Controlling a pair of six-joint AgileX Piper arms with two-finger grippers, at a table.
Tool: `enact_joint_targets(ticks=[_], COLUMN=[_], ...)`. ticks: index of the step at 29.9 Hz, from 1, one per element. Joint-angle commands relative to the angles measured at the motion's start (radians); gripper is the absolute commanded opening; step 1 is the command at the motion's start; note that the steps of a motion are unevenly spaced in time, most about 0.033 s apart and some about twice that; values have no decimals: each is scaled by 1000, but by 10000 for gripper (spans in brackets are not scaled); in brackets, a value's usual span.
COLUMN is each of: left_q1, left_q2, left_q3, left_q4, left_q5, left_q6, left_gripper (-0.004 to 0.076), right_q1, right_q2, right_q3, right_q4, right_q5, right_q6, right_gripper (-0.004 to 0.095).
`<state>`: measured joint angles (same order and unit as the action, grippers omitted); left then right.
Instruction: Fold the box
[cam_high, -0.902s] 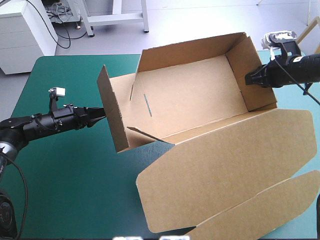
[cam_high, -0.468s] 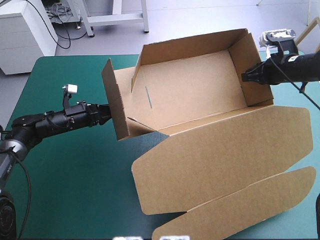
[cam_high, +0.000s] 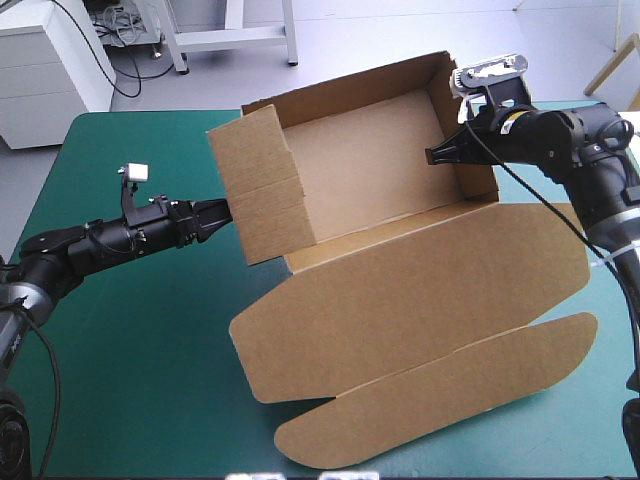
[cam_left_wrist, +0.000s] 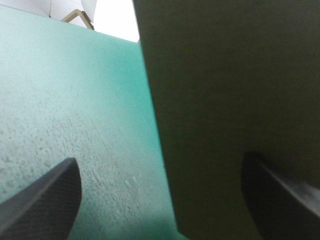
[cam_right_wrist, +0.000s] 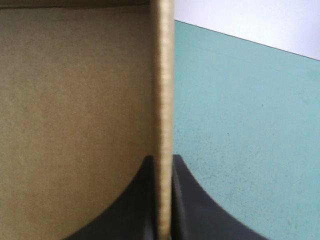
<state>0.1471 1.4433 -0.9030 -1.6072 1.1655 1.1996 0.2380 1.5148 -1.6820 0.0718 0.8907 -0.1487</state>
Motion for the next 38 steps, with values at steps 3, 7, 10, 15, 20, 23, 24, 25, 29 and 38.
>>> enact_joint_targets(ticks=[3,7,10,15,20,23,24,25,29,38], left_q1=[-6,-8,-39,-109,-142,-145,-145,-145,-147,-350], left_q2=[-53,-53,-53,-53,-53,-53,-53,-53,-53,-47], left_q3=[-44,-46,-46,-52,-75,-95,-100,-110,-179,-486], left_q4=[-81,-88,-118,-158,-158,-158,-158,-158,-74,652], left_q5=[136,136,136,134,134,124,110,94,-29,-409], left_q6=[10,10,15,72,80,76,57,43,-57,-639], left_gripper=[619,619,619,619,619,619,619,619,619,619], right_q1=[43,58,60,60,60,60,60,60,60,60], right_q2=[-43,-43,-43,-43,-43,-43,-43,-43,-43,-43], right_q3=[-25,-25,-25,-25,-25,-25,-25,-25,-25,-25], right_q4=[-45,-47,-72,-72,-72,-72,-72,-72,-92,-176], right_q5=[-109,-121,-125,-120,-119,-119,-119,-121,-131,-180], right_q6=[62,65,83,90,90,90,90,90,95,168], right_gripper=[-8,-7,-8,-8,-8,-7,-8,-8,-7,-7])
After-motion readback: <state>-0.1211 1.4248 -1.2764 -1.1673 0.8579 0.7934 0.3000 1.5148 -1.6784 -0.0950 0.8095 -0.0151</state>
